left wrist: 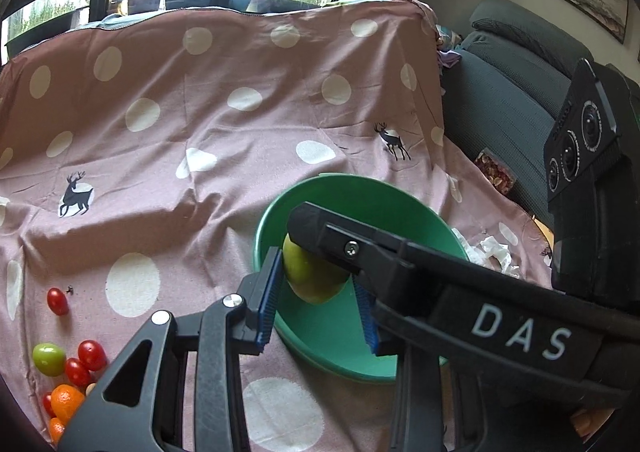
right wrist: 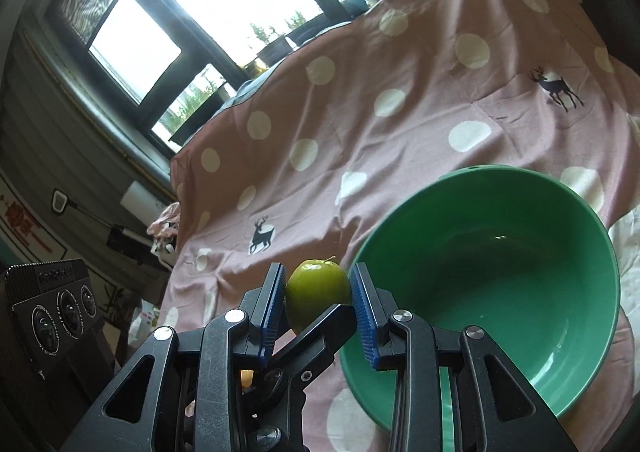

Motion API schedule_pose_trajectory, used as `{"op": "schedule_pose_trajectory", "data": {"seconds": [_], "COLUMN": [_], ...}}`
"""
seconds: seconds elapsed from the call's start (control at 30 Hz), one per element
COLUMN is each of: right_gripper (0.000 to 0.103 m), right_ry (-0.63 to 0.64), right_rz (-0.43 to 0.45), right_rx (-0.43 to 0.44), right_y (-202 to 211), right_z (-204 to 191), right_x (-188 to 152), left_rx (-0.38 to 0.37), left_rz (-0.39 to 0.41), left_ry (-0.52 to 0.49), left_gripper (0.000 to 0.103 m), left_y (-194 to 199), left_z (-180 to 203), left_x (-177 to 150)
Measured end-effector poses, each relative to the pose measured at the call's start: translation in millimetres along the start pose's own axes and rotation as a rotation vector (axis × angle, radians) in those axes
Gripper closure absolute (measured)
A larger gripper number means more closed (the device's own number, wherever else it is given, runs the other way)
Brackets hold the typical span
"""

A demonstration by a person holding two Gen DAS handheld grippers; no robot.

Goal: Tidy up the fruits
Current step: 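Lift the green fruit with the right gripper and carry it over the green bowl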

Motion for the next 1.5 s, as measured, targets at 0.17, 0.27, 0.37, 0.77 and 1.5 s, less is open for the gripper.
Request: {"op": "schedule_pose_trajectory", "data": {"seconds": [0.17,0.27,0.37,0.77,1.5], "right_gripper": [0.067,0.067,0.067,0.067,0.067], "right_ry": [-0.063,-0.084,-0.106,-0.144,-0.17], "right_rz": [0.007,0.01,0.014,0.004,-0.011], "right_rx": [-0.033,-0.052,-0.064,-0.113,-0.156], "right_y": [0,3,3,2,0], "right_z": [23,35,44,61,69], "right_x": [1,0,0,-3,-7], "left_rx": [-0.026,-0.034,-0.04,-0.052,-0.045], "left_rz": [-0.038,-0.054,-0.067,-0.105,-0.13], "left_ry": [-0.016,-0.025,-0.031,-0.047,-0.056], "left_gripper": [0.069,0.069,0.069,0.068,0.068], "left_y": [-19,-26,-33,-45,-56], "left_z": [13,18,23,30,31], "left_x": [-2,-5,-6,-12,-16]}}
Point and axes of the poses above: each gripper's, at about its wrist camera, not at the fingertips, and y roughly against the way its jaws point, z to its right, x to its top, the point moved 3 cm from there along -y, roughly the way its jaws point, and after that the axes turned 14 degrees about x, right-handed, at the moved point
